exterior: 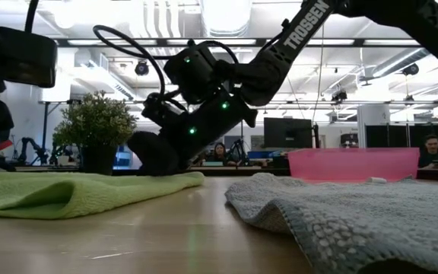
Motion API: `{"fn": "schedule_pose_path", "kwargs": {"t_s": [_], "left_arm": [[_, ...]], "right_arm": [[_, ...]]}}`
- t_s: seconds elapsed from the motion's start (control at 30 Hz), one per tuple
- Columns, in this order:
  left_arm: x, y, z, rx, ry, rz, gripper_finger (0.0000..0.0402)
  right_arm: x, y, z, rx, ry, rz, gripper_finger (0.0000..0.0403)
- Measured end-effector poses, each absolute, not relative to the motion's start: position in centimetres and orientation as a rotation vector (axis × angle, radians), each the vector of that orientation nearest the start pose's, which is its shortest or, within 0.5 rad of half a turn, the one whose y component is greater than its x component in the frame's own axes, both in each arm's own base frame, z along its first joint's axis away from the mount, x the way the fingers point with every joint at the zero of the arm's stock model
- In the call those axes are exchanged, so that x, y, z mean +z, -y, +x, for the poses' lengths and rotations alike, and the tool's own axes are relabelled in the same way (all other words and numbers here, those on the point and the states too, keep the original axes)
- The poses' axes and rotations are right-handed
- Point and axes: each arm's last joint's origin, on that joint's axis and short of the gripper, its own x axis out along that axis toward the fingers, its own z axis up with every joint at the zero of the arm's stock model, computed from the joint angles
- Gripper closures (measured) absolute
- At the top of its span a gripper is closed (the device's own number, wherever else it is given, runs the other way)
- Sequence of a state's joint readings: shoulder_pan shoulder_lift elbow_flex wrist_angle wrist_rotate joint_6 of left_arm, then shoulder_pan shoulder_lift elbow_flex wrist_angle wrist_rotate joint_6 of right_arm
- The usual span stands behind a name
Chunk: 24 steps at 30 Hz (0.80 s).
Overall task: Roll microfiber towels into tight, uniform cylinder then place into a basket
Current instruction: Fold the green microfiber cloth
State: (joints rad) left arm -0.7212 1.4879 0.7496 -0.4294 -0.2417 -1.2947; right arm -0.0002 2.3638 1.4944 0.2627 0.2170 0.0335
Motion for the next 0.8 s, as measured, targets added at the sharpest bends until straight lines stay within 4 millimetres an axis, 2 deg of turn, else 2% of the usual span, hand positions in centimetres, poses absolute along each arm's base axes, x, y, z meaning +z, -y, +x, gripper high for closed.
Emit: {"fn": "schedule_pose_path", "kwargs": {"t_s": [0.23, 0.47, 0.67, 0.8], "left_arm": [[16.0, 16.1, 19.3, 0.323, -1.12, -0.591, 0.0402], [15.4, 15.6, 18.8, 0.368, -1.149, -0.58, 0.0402], [15.3, 15.6, 18.8, 0.37, -1.149, -0.578, 0.0402], [14.9, 15.6, 18.8, 0.376, -1.16, -0.556, 0.0402]], "right_arm": [[8.0, 0.0, 49.4, -0.189, -0.569, -0.077, 0.0394], [9.7, -1.4, 49.3, -0.133, -0.554, -0.163, 0.0394], [10.6, -4.1, 48.2, -0.025, -0.608, -0.341, 0.0394], [12.8, -6.6, 46.6, 0.055, -0.582, -0.446, 0.0394]]}}
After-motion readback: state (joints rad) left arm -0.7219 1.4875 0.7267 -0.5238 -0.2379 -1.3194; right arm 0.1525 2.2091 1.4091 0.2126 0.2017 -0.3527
